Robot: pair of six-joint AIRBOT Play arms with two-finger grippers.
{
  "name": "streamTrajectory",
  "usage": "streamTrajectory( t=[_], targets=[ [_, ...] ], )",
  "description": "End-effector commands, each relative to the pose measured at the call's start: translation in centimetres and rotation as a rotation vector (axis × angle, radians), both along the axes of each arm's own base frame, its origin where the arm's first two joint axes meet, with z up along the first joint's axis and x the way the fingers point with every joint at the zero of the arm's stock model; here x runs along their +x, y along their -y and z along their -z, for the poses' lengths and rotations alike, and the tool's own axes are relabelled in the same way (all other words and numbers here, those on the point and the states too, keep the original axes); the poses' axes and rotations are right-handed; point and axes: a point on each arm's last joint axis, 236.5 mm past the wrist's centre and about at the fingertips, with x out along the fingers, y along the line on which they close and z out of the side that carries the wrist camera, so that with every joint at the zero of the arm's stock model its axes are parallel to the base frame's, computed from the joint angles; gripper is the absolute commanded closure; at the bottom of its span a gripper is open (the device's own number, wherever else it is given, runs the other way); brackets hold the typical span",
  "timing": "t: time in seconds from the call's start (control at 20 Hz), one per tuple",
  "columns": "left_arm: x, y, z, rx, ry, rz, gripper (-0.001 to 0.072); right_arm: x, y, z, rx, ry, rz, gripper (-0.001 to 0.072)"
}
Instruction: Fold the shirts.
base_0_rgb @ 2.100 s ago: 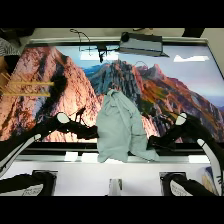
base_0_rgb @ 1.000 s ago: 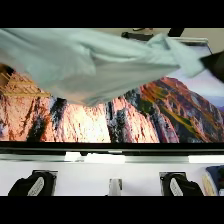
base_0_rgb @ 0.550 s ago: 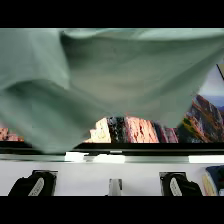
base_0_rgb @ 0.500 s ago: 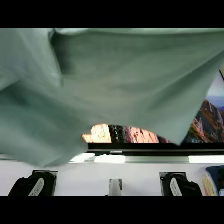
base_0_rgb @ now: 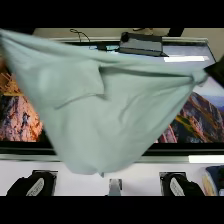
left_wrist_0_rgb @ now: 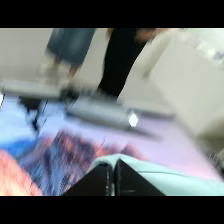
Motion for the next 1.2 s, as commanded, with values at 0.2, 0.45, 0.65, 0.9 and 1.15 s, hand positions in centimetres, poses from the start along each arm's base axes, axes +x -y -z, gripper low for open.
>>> streamTrajectory(
  t=[0.2, 0.45, 0.65, 0.9, 1.15],
  targets=[
    [10.2, -2.0, 19.4, -0.098, -0.400, -0.097, 0.0671, 13.2, -6.5, 13.1, 0.294, -0.092, -0.058, 0.0694],
    [14.0, -2.4, 23.8, -0.193, -0.463, -0.146, 0.0670, 17.2, -9.6, 17.5, 0.288, -0.073, -0.034, 0.0693],
    [12.9, -0.2, 29.8, -0.158, -0.646, -0.053, 0.0668, 16.3, -10.5, 22.5, 0.279, -0.218, -0.070, 0.0692],
    [6.8, -1.4, 34.0, -0.020, -0.922, 0.116, 0.0067, 13.7, -6.3, 23.4, 0.181, -0.322, -0.124, 0.0097],
    [-4.4, -7.0, 39.7, 0.069, -1.334, 0.143, 0.0254, 4.6, 4.5, 27.7, 0.100, -0.678, -0.057, 0.0233]
  ],
)
